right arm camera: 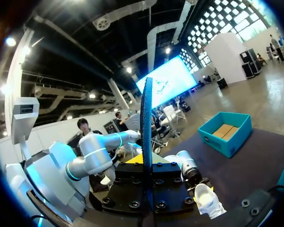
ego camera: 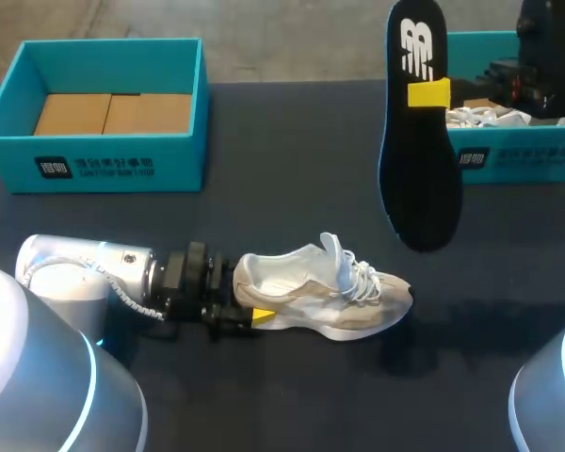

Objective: Take the shoe out of the shoebox, open the shoe tongue, remove and reinsert the insole, then place the shoe into the shoebox

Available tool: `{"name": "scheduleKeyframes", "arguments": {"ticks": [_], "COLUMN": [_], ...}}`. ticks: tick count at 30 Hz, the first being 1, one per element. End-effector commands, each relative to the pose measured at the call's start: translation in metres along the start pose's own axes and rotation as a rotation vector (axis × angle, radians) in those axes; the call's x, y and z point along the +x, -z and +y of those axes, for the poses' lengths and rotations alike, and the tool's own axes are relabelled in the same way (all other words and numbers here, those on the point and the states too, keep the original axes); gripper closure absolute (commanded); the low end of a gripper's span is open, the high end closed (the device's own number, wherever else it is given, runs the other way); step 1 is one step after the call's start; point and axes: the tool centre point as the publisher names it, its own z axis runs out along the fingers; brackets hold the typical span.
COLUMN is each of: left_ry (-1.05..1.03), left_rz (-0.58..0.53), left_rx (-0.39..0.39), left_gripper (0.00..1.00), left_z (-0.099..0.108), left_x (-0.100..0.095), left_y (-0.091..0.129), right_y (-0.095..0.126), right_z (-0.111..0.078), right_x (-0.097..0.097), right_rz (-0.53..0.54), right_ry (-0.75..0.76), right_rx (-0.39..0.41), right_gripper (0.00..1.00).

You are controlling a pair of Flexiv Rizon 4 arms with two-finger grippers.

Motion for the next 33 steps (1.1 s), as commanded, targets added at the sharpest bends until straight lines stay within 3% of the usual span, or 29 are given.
{"name": "scheduleKeyframes", "arguments": {"ticks": [1, 11, 20, 33], "left_ry": [0.001, 0.001, 0.001, 0.001], "left_rz": [0.0, 0.0, 0.0, 0.0], "left_rx": [-0.001, -0.001, -0.001, -0.001], "left_gripper": [1.0, 1.0, 1.0, 1.0], "left_z": [-0.001, -0.001, -0.001, -0.001], "left_x": [0.001, 0.001, 0.001, 0.001], "left_y": [0.0, 0.0, 0.0, 0.0], "right_y": [0.003, 0.003, 0.01, 0.007], "right_z": [-0.011, -0.011, -0.005, -0.01], "right_x": [0.012, 0.013, 0.026, 0.029], "right_rz": [-0.056, -0.056, -0.012, -0.02], "right_ry": [-0.016, -0.018, -0.008, -0.023], "right_rx": [-0.019, -0.019, -0.015, 0.002], "right_gripper": [1.0, 1.0, 1.0, 1.0]}}
